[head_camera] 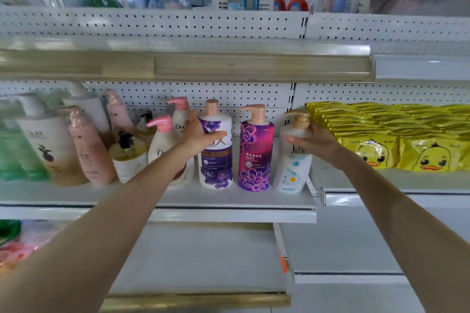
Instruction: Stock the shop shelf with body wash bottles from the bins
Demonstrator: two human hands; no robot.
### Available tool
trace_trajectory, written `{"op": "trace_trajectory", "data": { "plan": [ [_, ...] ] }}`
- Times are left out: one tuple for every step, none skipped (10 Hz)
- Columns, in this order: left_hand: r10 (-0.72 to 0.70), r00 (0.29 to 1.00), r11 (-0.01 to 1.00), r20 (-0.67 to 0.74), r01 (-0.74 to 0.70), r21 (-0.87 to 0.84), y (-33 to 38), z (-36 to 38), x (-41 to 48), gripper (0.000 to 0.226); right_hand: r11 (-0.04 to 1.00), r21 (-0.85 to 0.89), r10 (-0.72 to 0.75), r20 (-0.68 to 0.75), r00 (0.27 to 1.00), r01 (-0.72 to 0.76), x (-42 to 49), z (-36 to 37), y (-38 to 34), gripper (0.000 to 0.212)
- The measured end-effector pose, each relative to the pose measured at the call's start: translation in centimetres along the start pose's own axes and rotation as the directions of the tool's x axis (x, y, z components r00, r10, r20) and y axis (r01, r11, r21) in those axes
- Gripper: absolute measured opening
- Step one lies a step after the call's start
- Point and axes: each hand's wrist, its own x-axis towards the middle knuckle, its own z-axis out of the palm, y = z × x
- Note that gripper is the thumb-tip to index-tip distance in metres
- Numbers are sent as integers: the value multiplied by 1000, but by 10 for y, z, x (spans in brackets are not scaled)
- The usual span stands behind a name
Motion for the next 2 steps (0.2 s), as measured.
{"op": "trace_trajectory", "data": {
  "plan": [
    [-13, 999, 997, 30, 11, 78, 6, -9, -9, 103, 995, -83, 46, -54, 997, -51, -11, -2, -7, 55],
    [44, 999, 996, 13, -45, 80, 17, -20, -29, 95, 974, -221, 16, -139, 990, -46, -26, 3, -15, 69]
  ]
}}
